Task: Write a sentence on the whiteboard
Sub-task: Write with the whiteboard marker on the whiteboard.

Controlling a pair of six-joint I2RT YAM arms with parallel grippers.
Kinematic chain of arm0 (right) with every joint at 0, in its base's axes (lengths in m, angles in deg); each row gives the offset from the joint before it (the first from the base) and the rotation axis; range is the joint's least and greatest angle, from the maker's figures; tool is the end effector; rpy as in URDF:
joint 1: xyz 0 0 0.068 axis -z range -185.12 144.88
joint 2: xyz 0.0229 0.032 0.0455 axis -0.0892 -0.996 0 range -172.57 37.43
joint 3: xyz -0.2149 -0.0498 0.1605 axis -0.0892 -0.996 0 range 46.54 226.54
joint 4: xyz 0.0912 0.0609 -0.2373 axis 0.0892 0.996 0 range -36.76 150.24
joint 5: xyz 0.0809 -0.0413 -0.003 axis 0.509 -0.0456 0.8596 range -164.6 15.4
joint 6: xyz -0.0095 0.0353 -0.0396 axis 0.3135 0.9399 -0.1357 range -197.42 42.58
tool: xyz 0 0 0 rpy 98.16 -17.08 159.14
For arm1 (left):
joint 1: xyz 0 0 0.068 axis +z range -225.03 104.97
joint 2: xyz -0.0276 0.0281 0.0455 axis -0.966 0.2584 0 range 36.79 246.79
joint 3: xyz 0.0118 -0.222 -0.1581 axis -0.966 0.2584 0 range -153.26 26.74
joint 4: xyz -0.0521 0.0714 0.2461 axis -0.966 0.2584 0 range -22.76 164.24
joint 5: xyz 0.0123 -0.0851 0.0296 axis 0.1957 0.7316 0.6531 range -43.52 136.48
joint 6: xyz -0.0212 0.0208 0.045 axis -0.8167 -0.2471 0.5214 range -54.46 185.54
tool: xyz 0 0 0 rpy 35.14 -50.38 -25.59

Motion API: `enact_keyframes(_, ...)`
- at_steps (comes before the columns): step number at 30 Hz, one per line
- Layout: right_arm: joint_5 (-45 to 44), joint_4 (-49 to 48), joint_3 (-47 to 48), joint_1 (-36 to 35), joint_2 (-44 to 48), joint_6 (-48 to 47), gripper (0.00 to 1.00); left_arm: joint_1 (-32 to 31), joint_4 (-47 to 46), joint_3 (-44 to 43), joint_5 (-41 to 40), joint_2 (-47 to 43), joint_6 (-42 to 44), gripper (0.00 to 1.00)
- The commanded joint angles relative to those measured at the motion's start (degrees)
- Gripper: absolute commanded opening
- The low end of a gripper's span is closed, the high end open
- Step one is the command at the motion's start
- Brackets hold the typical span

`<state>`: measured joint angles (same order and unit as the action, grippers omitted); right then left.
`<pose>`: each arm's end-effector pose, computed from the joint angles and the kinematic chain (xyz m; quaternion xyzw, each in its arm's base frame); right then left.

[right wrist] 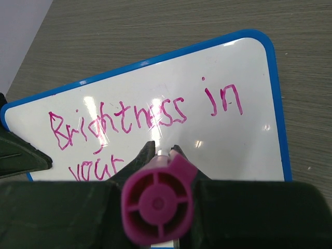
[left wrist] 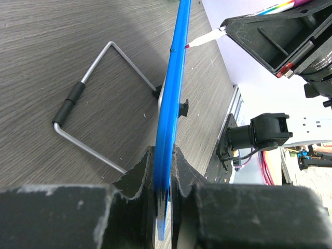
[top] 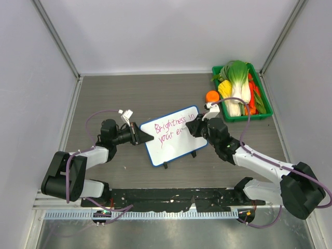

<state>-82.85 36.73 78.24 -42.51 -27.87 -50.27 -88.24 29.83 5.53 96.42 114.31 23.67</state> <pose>0.2027 0.1486 0.2357 -0.0290 0.8028 0.2675 0.5320 0.2280 -0.0815 0.1693 0.0553 0.7753 -0.5482 0.3086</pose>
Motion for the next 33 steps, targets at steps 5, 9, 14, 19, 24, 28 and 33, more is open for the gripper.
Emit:
enact_keyframes(5, 0.69, 0.87, -2.26, 0.03, 1.22, 0.17, 0.01, -0.23, 4.45, 0.12, -4.05, 0.88, 5.22, 0.0)
enact_keyframes(9, 1.31, 1.04, -3.14, 0.03, 2.1, 0.97, 0.01, -0.24, 4.45, 0.12, -4.14, 0.97, 5.22, 0.0)
enact_keyframes(14, 1.83, 1.66, -4.19, 0.03, 3.24, 1.41, 0.01, -0.23, 4.45, 0.03, -4.05, 1.06, 5.22, 0.0)
enact_keyframes(19, 2.89, 2.27, -4.98, 0.03, 4.56, 2.2, 0.01, -0.23, 4.45, 0.12, -4.05, 0.97, 5.22, 0.0)
enact_keyframes(24, 4.82, 2.88, -5.25, 0.03, 5.62, 2.99, 0.01, -0.24, 4.45, 0.12, -4.05, 1.15, 5.22, 0.0)
enact_keyframes(28, 7.37, 4.64, -3.23, 0.03, 8.34, 3.6, 0.01, -0.23, 4.45, 0.12, -4.14, 0.97, 5.22, 0.0)
enact_keyframes(33, 7.37, 5.96, 0.63, 0.03, 11.25, 2.99, 0.01, -0.23, 4.45, 0.12, -4.05, 0.97, 5.22, 0.0)
